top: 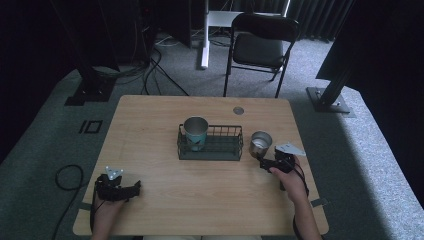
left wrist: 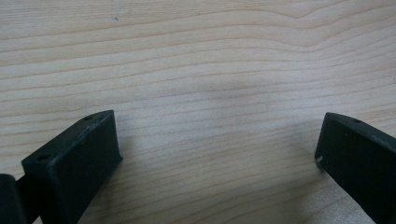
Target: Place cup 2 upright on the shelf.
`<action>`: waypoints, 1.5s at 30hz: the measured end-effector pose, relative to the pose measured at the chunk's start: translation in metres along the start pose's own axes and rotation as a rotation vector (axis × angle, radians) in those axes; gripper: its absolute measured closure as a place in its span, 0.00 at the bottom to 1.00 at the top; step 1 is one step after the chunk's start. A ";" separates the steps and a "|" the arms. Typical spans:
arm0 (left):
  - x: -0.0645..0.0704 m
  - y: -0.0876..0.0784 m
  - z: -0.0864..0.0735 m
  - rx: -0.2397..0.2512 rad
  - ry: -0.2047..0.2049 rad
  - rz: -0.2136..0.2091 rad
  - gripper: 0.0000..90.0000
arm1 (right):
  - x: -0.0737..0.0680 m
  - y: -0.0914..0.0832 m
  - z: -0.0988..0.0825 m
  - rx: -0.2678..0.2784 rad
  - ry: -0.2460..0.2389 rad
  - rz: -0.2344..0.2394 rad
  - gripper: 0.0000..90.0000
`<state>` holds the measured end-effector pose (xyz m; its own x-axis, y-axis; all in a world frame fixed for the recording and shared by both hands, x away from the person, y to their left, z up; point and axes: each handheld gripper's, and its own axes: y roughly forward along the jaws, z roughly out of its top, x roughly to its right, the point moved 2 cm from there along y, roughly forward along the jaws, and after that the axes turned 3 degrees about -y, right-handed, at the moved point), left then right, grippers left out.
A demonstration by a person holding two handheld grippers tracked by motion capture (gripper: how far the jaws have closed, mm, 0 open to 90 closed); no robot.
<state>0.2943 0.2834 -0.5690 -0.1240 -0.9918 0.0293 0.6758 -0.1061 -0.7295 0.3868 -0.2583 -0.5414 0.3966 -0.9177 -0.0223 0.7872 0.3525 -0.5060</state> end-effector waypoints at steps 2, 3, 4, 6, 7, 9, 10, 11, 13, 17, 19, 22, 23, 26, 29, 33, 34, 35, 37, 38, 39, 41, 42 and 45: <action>0.000 0.000 0.000 0.000 0.000 0.000 0.00 | 0.000 0.001 0.001 0.002 0.000 0.000 0.16; 0.000 0.000 0.000 0.001 -0.001 0.000 0.00 | 0.000 0.002 0.002 0.007 0.004 0.000 0.16; 0.000 0.000 0.000 0.001 -0.001 0.000 0.00 | 0.000 0.004 0.004 0.014 0.004 0.002 0.16; 0.000 0.000 0.000 0.000 0.000 0.000 0.00 | 0.000 0.006 0.005 0.022 0.010 0.002 0.16; 0.000 0.000 0.000 0.000 0.000 0.000 0.00 | 0.000 0.007 0.006 0.022 0.011 0.003 0.16; 0.000 0.000 0.000 0.000 0.000 0.000 0.00 | 0.000 0.010 0.006 0.023 0.015 0.005 0.16; 0.000 0.000 0.000 0.000 0.000 0.000 0.00 | 0.000 0.011 0.006 0.025 0.017 0.005 0.16; 0.000 0.000 0.000 0.000 0.000 0.000 0.00 | -0.001 0.012 0.006 0.027 0.016 0.008 0.16; 0.000 0.000 0.000 0.000 0.000 0.000 0.00 | -0.001 0.013 0.007 0.033 0.018 0.005 0.16; 0.000 0.000 0.000 0.000 0.000 0.000 0.00 | -0.001 0.017 0.008 0.039 0.018 0.002 0.16; 0.000 0.000 0.000 0.001 -0.002 0.000 0.00 | -0.001 0.018 0.009 0.044 0.020 0.000 0.16; 0.000 0.000 0.000 0.000 0.000 0.000 0.00 | 0.000 0.021 0.011 0.057 0.018 0.005 0.16; 0.000 0.000 0.000 0.001 -0.002 0.000 0.00 | 0.000 0.022 0.011 0.060 0.017 0.005 0.16; 0.000 0.000 0.000 0.001 -0.002 0.000 0.00 | -0.001 0.024 0.013 0.065 0.019 0.005 0.16; 0.000 0.000 0.000 0.001 -0.001 0.000 0.00 | -0.001 0.026 0.014 0.074 0.018 0.003 0.16; 0.000 0.000 0.000 0.000 0.000 0.000 0.00 | -0.001 0.028 0.015 0.073 0.022 0.002 0.15; 0.000 0.000 0.000 0.001 -0.002 0.000 0.00 | -0.002 0.029 0.015 0.071 0.021 -0.004 0.15; 0.000 0.000 0.000 0.000 0.000 0.000 0.00 | -0.002 0.030 0.015 0.072 0.020 -0.004 0.15; 0.000 0.000 0.000 0.000 0.000 0.000 0.00 | -0.002 0.031 0.016 0.072 0.015 -0.008 0.15; 0.000 0.000 0.000 0.000 0.000 0.000 0.00 | -0.002 0.031 0.016 0.072 0.015 -0.008 0.15; 0.000 0.000 0.000 0.000 0.000 0.000 0.00 | -0.003 0.032 0.016 0.073 0.016 -0.007 0.15; 0.000 0.000 0.000 0.000 0.000 0.000 0.00 | -0.004 0.033 0.016 0.075 0.011 -0.009 0.15; 0.000 0.000 0.000 0.000 0.000 0.000 0.00 | -0.004 0.033 0.016 0.074 0.012 -0.011 0.15; 0.000 0.000 0.000 0.000 0.000 0.000 0.00 | -0.004 0.034 0.016 0.071 0.013 -0.019 0.18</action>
<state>0.2944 0.2834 -0.5690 -0.1239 -0.9919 0.0295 0.6759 -0.1062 -0.7293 0.4195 -0.2401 -0.5448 0.3755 -0.9265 -0.0252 0.8261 0.3469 -0.4440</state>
